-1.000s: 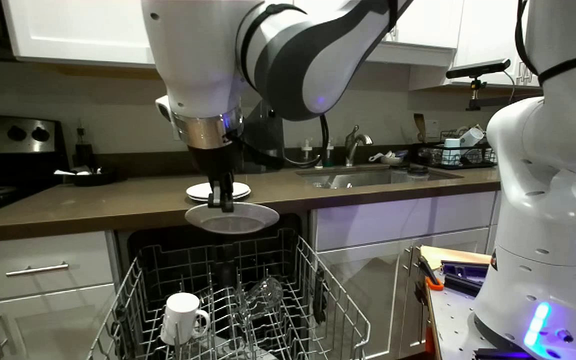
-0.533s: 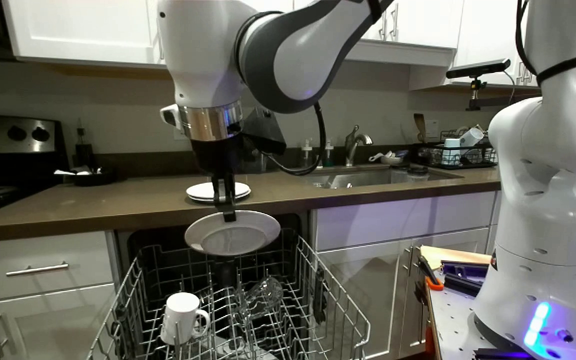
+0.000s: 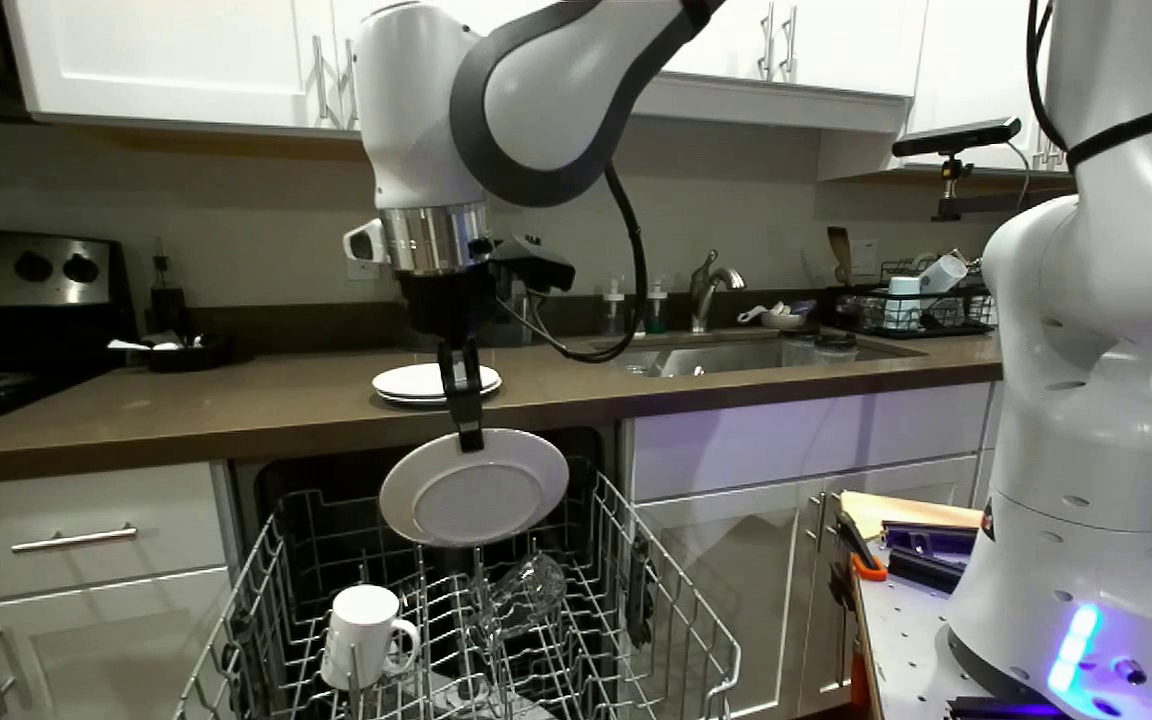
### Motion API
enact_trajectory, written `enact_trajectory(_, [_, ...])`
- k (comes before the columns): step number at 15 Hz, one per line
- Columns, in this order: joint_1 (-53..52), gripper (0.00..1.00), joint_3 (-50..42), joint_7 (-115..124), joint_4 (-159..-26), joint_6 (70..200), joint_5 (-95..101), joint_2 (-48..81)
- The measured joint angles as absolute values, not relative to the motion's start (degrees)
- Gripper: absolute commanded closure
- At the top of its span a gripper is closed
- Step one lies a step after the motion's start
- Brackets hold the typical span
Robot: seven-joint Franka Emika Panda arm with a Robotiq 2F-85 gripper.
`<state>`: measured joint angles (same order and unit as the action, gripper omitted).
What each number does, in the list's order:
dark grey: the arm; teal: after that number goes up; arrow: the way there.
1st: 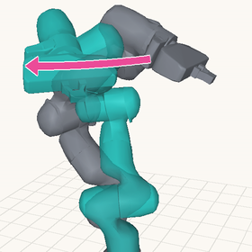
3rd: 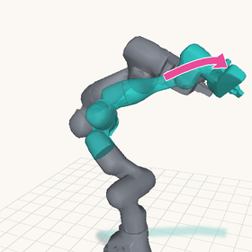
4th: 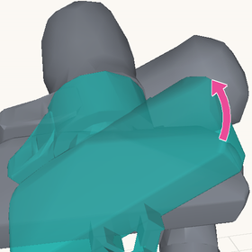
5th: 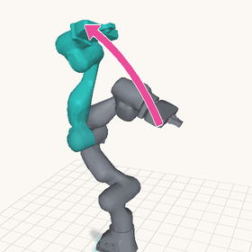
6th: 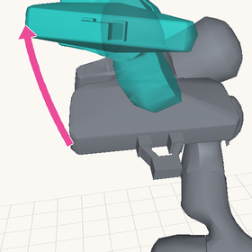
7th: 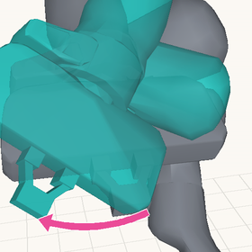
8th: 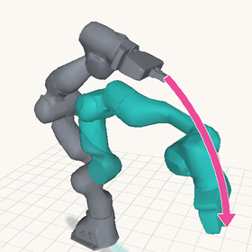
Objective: Remove the topmost plate from the stack on the counter and put it inside the dishwasher
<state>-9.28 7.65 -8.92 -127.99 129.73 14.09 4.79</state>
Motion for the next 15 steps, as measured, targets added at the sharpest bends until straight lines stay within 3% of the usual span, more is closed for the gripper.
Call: enact_trajectory(15, [-8.39,0.95,8.52,-15.86,-125.32,125.54,3.59,8.33])
